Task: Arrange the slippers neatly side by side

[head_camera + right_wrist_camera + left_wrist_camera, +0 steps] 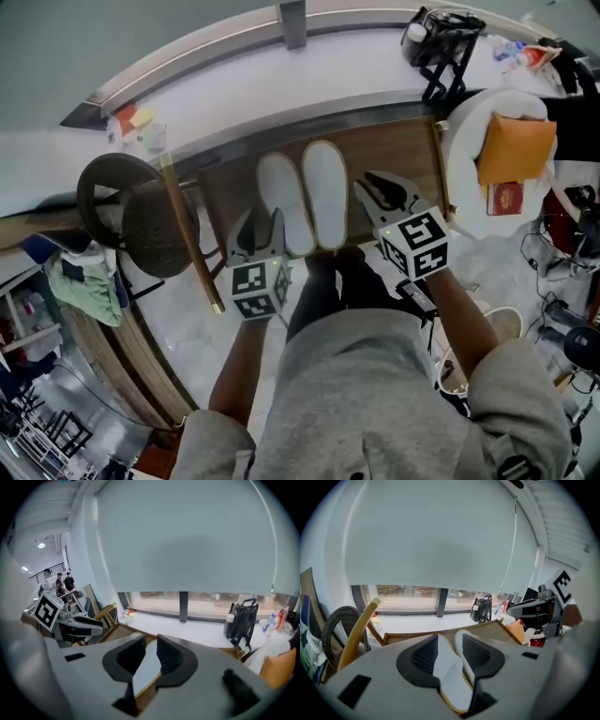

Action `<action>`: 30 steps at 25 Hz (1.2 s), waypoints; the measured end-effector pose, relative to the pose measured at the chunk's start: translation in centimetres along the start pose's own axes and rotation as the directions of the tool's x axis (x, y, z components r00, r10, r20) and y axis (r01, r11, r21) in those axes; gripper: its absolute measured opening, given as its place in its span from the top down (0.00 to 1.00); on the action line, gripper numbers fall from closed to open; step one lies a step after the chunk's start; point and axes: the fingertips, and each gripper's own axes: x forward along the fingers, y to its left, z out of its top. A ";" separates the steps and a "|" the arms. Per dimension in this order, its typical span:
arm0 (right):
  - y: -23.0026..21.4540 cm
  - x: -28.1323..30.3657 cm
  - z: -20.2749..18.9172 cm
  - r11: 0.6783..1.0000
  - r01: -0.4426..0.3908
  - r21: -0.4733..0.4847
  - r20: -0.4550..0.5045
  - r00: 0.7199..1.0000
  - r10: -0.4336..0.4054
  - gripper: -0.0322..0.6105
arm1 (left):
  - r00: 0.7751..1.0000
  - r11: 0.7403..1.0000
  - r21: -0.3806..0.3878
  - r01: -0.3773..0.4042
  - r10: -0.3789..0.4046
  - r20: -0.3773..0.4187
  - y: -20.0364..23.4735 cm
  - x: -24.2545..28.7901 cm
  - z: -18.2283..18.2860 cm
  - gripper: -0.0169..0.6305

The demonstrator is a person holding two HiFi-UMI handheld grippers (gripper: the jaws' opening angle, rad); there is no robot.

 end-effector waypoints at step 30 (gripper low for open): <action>-2.8 -17.0 12.1 0.993 0.120 0.002 0.411 0.905 -0.110 0.90 | 0.931 1.000 0.020 -0.021 0.012 0.365 -7.9 -12.3 14.6 0.93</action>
